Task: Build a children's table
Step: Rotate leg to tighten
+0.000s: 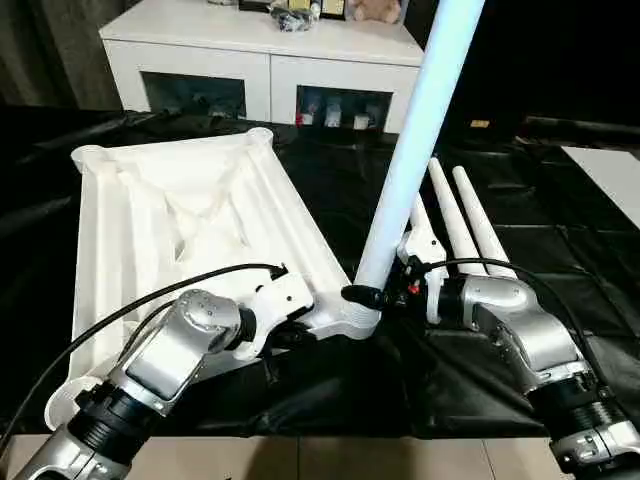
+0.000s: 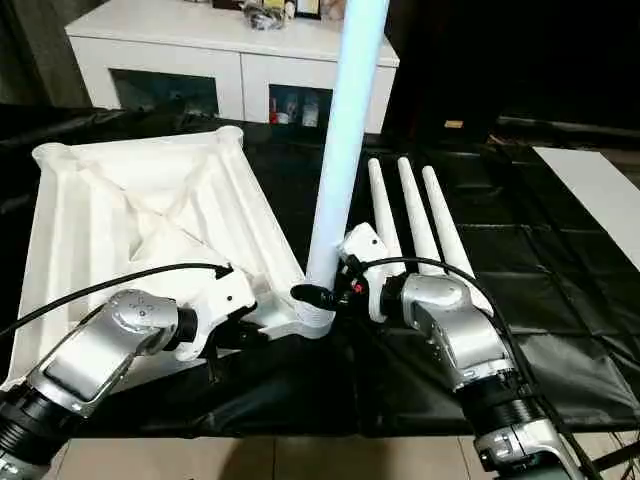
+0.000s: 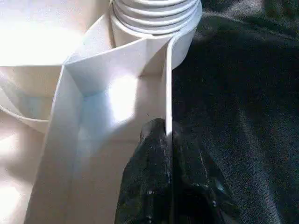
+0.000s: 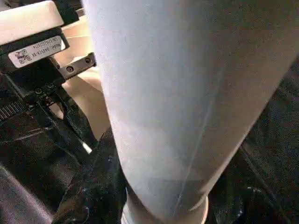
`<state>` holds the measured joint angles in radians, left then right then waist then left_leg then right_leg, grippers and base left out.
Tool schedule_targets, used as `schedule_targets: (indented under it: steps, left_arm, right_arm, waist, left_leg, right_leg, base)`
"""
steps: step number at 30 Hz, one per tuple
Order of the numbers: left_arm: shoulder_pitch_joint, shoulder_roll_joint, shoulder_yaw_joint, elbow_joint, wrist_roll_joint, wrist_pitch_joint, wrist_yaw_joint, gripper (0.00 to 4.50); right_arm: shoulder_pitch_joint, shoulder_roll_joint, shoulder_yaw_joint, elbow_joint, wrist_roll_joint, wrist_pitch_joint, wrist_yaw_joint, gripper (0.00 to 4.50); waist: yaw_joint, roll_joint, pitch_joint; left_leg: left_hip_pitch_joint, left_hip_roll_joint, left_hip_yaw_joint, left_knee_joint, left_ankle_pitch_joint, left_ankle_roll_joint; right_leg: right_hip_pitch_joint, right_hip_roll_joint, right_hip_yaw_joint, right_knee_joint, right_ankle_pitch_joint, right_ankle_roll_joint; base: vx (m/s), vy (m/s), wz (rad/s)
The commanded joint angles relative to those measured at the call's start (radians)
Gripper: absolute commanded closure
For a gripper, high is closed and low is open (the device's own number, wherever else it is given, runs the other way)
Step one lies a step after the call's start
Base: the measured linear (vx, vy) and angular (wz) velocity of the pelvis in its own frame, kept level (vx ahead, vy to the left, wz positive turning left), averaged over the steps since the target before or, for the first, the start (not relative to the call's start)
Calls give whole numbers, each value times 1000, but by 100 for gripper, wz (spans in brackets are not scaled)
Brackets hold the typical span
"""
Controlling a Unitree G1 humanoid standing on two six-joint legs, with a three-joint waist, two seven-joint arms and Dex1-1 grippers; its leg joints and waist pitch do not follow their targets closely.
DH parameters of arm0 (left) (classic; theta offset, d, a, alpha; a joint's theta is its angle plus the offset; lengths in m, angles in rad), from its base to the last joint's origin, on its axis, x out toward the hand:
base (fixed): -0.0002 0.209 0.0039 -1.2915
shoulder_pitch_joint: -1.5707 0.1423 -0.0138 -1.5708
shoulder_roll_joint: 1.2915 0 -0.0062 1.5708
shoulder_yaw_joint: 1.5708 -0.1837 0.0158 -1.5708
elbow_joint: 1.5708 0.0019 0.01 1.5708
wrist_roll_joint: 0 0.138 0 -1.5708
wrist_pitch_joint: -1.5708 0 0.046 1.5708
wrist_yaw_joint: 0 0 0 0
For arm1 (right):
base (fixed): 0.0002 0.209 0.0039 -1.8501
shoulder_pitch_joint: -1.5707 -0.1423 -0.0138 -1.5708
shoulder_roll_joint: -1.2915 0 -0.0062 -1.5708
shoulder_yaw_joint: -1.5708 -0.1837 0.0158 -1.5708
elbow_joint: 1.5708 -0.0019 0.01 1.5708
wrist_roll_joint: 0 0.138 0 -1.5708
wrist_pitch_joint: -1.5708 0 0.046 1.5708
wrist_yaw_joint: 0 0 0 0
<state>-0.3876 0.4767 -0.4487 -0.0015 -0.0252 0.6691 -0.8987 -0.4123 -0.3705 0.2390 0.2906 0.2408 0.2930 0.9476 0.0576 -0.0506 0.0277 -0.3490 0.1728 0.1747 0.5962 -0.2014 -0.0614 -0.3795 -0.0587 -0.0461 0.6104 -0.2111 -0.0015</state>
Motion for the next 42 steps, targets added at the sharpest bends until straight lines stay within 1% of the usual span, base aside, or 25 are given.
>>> schedule_targets:
  steps: [1,7,12,13,15,16,17,18,19,20,22,23,24,25,26,27,28,29,30,31,32,33,34,35,42]
  left_arm:
    - [-39,-1,63,-12,0,-34,43,450]
    - [-39,3,72,-4,-2,-38,43,450]
    - [-32,9,101,42,14,-51,90,450]
    - [-43,-24,128,79,31,-9,169,450]
    - [-51,-52,143,92,39,27,217,450]
    - [-59,-84,156,103,45,61,262,450]
    - [-71,-143,170,110,46,101,317,450]
    - [-78,-176,171,114,45,117,340,450]
    - [-82,-190,171,116,45,124,351,450]
    - [-97,-234,169,127,50,141,385,450]
    - [-120,-279,163,142,57,154,422,450]
    - [-132,-306,161,146,54,160,436,450]
    - [-132,-306,161,146,54,160,436,450]
    - [-156,-355,158,151,53,173,464,450]
    - [-168,-382,165,158,49,173,482,450]
    - [-179,-401,171,168,48,171,502,450]
    - [-179,-401,171,168,48,171,502,450]
    - [-195,-427,181,181,52,172,530,450]
    - [-204,-445,198,188,49,174,551,450]
    - [-211,-460,215,192,45,172,568,450]
    - [-219,-472,229,197,38,174,581,450]
    - [-224,-479,241,198,31,176,588,450]
    - [-225,-477,241,198,32,176,590,450]
    - [-227,-463,238,202,37,177,589,450]
    - [-238,-449,250,232,50,160,591,450]
  right_arm:
    - [126,-44,88,154,-94,93,9,264]
    - [122,-39,75,176,-97,79,-16,264]
    - [92,40,22,230,-120,28,-188,264]
    - [50,102,-12,295,-140,4,-337,264]
    - [27,136,-32,331,-143,-5,-411,264]
    - [3,167,-48,368,-146,-11,-477,264]
    - [-40,209,-62,432,-149,-13,-560,264]
    - [-66,233,-71,471,-147,-13,-605,264]
    - [-78,243,-75,488,-146,-14,-623,264]
    - [-119,280,-94,549,-133,-12,-680,264]
    - [-169,317,-113,622,-124,-17,-759,264]
    - [-192,336,-126,660,-111,-19,-787,264]
    - [-192,336,-126,660,-111,-19,-787,264]
    - [-232,365,-150,721,-99,-32,-859,264]
    - [-250,378,-165,747,-91,-35,-885,264]
    - [-263,387,-174,767,-92,-43,-915,264]
    - [-263,387,-174,767,-92,-43,-915,264]
    - [-287,396,-177,804,-106,-68,-946,264]
    - [-298,403,-188,822,-104,-75,-964,264]
    - [-307,406,-187,834,-111,-83,-975,264]
    - [-319,410,-187,852,-118,-92,-982,264]
    - [-327,413,-188,862,-122,-96,-986,264]
    - [-330,414,-185,865,-126,-100,-985,264]
    - [-341,414,-173,876,-140,-113,-978,264]
    - [-363,423,-187,916,-145,-135,-976,264]
  waist:
    - [-8,13,-19]
    - [-8,12,-17]
    - [-21,11,-11]
    - [-23,13,-12]
    - [-41,17,-11]
    - [-52,30,-12]
    - [-63,31,-11]
    - [-78,36,-8]
    - [-75,47,-8]
    - [-85,46,-6]
    - [-87,47,2]
    - [-90,50,10]
    - [-65,67,8]
    - [-19,65,5]
    - [8,36,-10]
    - [-10,-34,-17]
    - [-10,-34,-17]
    - [21,-7,-38]
    - [26,2,-27]
    - [4,0,-23]
    - [1,23,-30]
    - [-6,21,-32]
    - [-6,21,-32]
    - [-8,19,-31]
    - [-7,19,-26]
  left_leg:
    - [12,61,-36,-96,-431,-27]
    - [13,62,-39,-97,-456,-30]
    - [9,55,-46,-100,-492,-39]
    - [10,55,-48,-98,-506,-44]
    - [15,51,-57,-96,-552,-61]
    - [13,56,-70,-106,-608,-70]
    - [7,59,-75,-114,-632,-77]
    - [-9,62,-91,-132,-695,-88]
    - [-5,67,-95,-139,-741,-97]
    - [3,70,-93,-146,-797,-94]
    - [15,67,-81,-151,-846,-88]
    - [24,61,-68,-156,-869,-81]
    - [-52,87,-51,-231,-917,-85]
    - [-106,95,-29,-264,-938,-75]
    - [-46,68,29,-240,-779,-25]
    - [93,19,-20,35,-414,-19]
    - [93,19,-20,35,-414,-19]
    - [-80,20,-77,9,-34,5]
    - [-64,45,-74,-45,-15,-22]
    - [-24,51,-60,-77,-85,-44]
    - [4,56,-52,-81,-208,-72]
    - [-2,50,-46,-86,-252,-69]
    - [-2,50,-46,-86,-252,-69]
    - [-18,53,-46,-98,-246,-63]
    - [-12,56,-34,-99,-257,-63]
  right_leg:
    - [0,-86,51,-110,-506,-117]
    - [-5,-88,51,-115,-549,-103]
    - [-9,-90,43,-126,-645,-70]
    - [-11,-92,40,-127,-671,-62]
    - [-13,-93,28,-136,-726,-45]
    - [-1,-92,9,-138,-687,-47]
    - [7,-91,1,-134,-653,-54]
    - [29,-85,-21,-128,-597,-52]
    - [32,-83,-23,-120,-565,-60]
    - [35,-81,-32,-116,-501,-75]
    - [21,-79,-41,-125,-540,-71]
    - [17,-66,-75,-143,-606,-47]
    - [100,-45,-70,6,-454,-56]
    - [139,-35,-47,112,-300,-46]
    - [73,-38,10,91,-321,-31]
    - [-95,-167,59,-160,-933,5]
    - [-95,-167,59,-160,-933,5]
    - [81,-198,99,-99,-787,-20]
    - [53,-157,66,-86,-605,-49]
    - [11,-74,26,-55,-294,-84]
    - [3,-74,31,-50,-195,-139]
    - [17,-75,37,-54,-158,-174]
    - [17,-75,37,-54,-158,-174]
    - [34,-78,33,-59,-174,-167]
    - [25,-81,41,-76,-252,-134]
  base:
    - [0,0,0]
    - [0,0,0]
    - [0,0,0]
    - [0,0,0]
    - [-28,7,-5]
    - [-65,33,-15]
    - [-65,33,-15]
    - [-57,55,-26]
    - [-49,62,-21]
    - [-49,62,-21]
    - [-56,22,-2]
    - [-61,7,1]
    - [-83,-13,1]
    - [-73,-51,10]
    - [-73,-51,10]
    - [36,-145,12]
    - [127,-118,-31]
    - [127,-118,-31]
    - [84,-4,-32]
    - [0,0,0]
    - [0,0,0]
    - [0,0,0]
    - [0,0,0]
    - [0,0,0]
    - [0,0,0]
